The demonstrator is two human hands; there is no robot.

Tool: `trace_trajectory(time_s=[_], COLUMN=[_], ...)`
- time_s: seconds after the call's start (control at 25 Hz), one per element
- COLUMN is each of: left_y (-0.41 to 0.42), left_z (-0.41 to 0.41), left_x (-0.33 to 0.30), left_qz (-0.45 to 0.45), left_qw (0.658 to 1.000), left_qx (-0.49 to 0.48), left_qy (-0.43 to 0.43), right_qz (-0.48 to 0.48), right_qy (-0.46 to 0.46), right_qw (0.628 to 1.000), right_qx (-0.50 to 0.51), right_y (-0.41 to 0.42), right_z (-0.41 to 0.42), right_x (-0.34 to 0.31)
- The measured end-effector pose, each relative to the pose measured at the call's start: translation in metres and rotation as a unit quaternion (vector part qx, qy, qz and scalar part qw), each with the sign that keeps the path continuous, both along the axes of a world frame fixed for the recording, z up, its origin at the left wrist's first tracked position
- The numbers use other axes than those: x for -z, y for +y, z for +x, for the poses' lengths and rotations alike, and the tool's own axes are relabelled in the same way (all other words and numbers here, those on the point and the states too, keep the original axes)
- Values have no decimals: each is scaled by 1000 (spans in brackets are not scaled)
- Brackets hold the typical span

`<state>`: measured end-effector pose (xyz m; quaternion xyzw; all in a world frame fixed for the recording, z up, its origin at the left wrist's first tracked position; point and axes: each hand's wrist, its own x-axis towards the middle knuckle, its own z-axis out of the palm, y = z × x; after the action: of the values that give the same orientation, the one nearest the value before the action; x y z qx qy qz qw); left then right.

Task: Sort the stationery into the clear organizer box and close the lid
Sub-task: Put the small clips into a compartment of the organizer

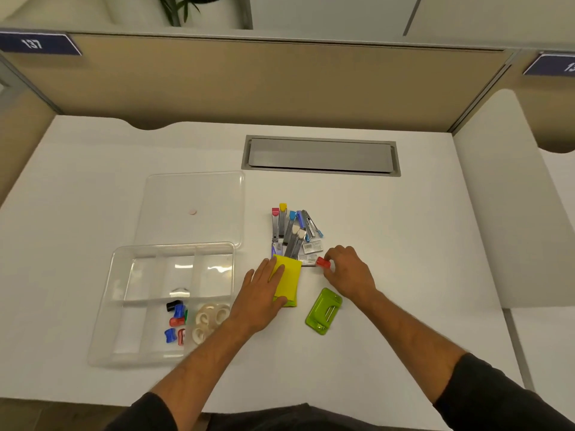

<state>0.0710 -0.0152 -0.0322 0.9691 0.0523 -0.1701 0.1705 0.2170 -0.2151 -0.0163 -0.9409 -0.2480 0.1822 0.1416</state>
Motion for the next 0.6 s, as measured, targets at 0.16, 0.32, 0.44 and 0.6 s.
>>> trace_trajectory(time_s=[0.16, 0.32, 0.44, 0.6], left_y=[20, 57, 91, 124], left_z=[-34, -77, -112, -150], left_x=[-10, -16, -16, -17], left_qz=[14, 14, 17, 28], left_qw=[999, 996, 995, 995], left_qx=[-27, -81, -97, -94], left_qy=[-19, -28, -27, -19], right_qz=[52, 73, 92, 118], right_qy=[-12, 11, 5, 8], right_qw=[999, 997, 995, 993], right_qx=[-4, -9, -25, -24], right_y=[15, 43, 67, 99], right_z=[-24, -53, -75, -109], right_x=[-14, -28, -35, -41])
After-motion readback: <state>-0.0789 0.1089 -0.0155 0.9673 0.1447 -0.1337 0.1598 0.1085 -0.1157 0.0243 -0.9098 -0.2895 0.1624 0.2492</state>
